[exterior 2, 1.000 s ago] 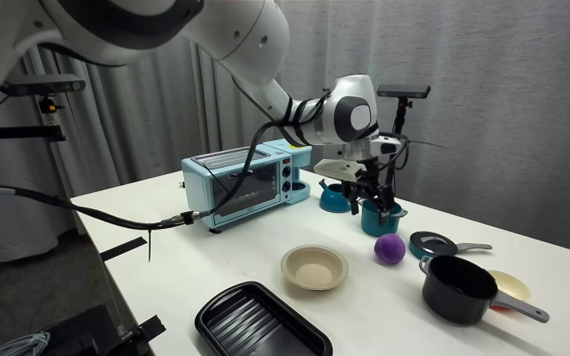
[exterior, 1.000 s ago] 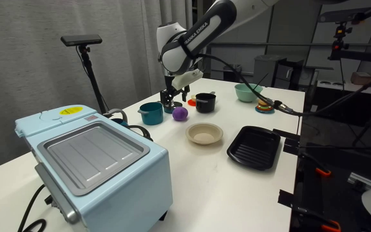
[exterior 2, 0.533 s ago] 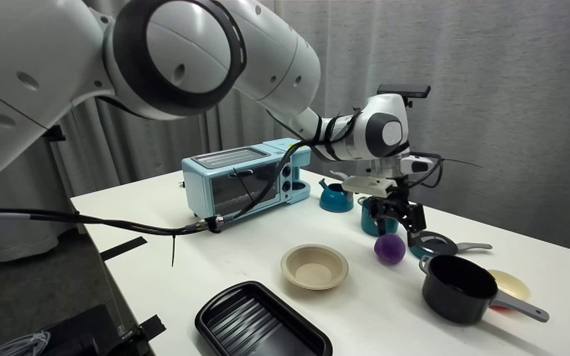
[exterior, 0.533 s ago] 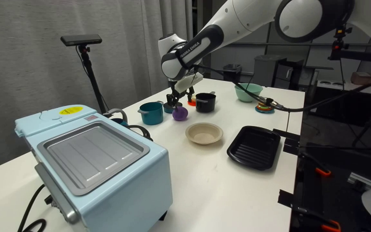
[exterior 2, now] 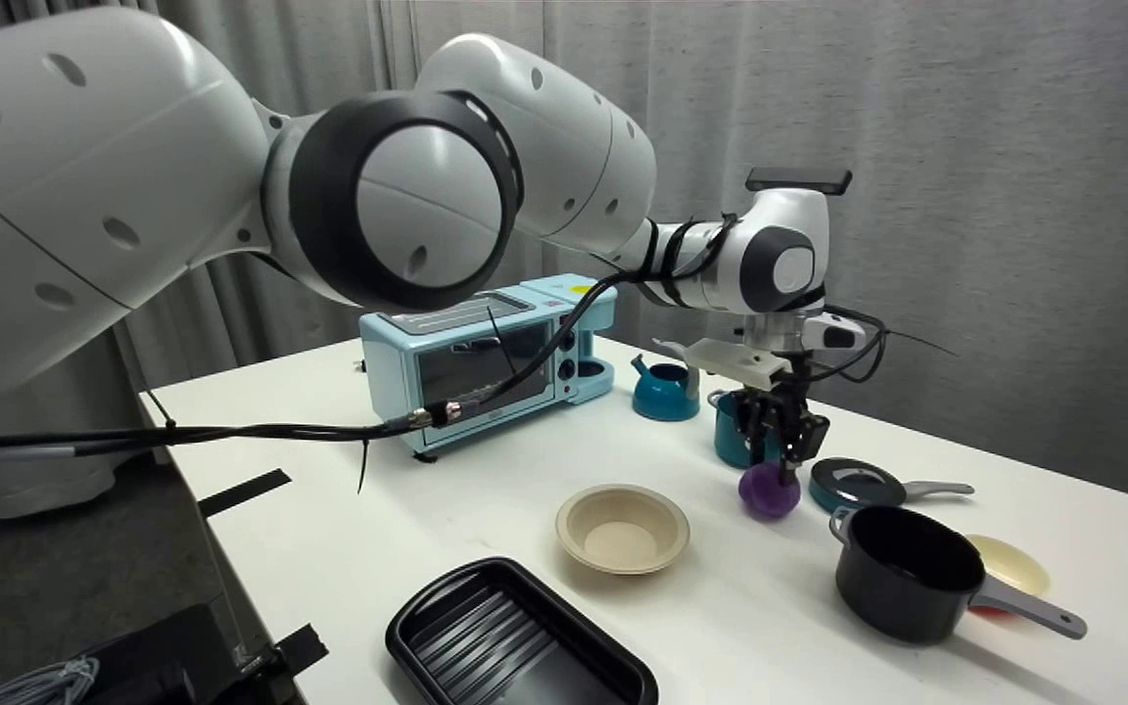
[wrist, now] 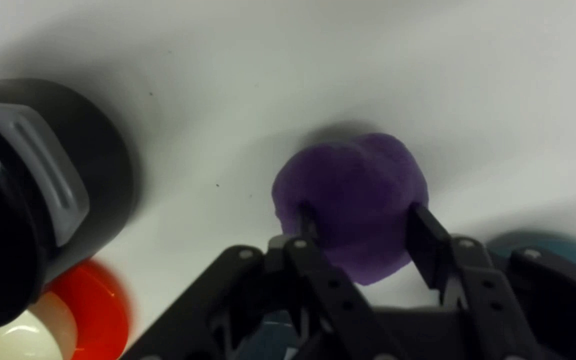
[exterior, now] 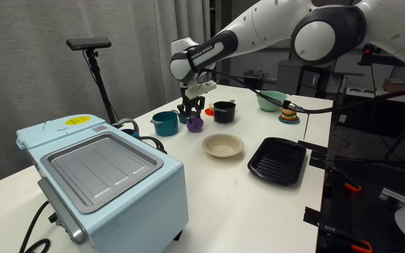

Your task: Move an object

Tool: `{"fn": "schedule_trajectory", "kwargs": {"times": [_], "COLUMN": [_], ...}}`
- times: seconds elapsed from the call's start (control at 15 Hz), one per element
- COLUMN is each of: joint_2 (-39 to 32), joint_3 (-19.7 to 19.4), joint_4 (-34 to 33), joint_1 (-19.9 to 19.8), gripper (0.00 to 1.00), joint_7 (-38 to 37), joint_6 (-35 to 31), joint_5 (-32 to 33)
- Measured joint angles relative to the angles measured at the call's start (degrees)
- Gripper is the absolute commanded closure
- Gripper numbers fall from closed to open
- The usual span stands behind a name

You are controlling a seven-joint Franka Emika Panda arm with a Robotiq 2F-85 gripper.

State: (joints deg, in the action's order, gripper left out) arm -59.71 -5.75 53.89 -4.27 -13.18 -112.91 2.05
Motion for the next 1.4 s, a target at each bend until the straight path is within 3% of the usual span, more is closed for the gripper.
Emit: {"fn": "schedule_trajectory", "kwargs": {"times": [0.13, 0.27, 0.93, 1.4], "joint_2": [-1.1, -2.0, -5.5, 4.1], "joint_3": [1.0, 1.7, 2.1, 3.1], "joint_4": [-2.4, -4.4, -11.4, -13.5], "joint_1": [-0.8, -1.3, -1.9, -1.8], "gripper": [0.95, 1.0, 0.98, 0.98], "joint_7": [0.4, 0.6, 7.6, 15.3], "joint_6": [1.9, 3.6, 9.2, 15.5], "joint_5": [-1.5, -2.6, -2.7, -2.9]}}
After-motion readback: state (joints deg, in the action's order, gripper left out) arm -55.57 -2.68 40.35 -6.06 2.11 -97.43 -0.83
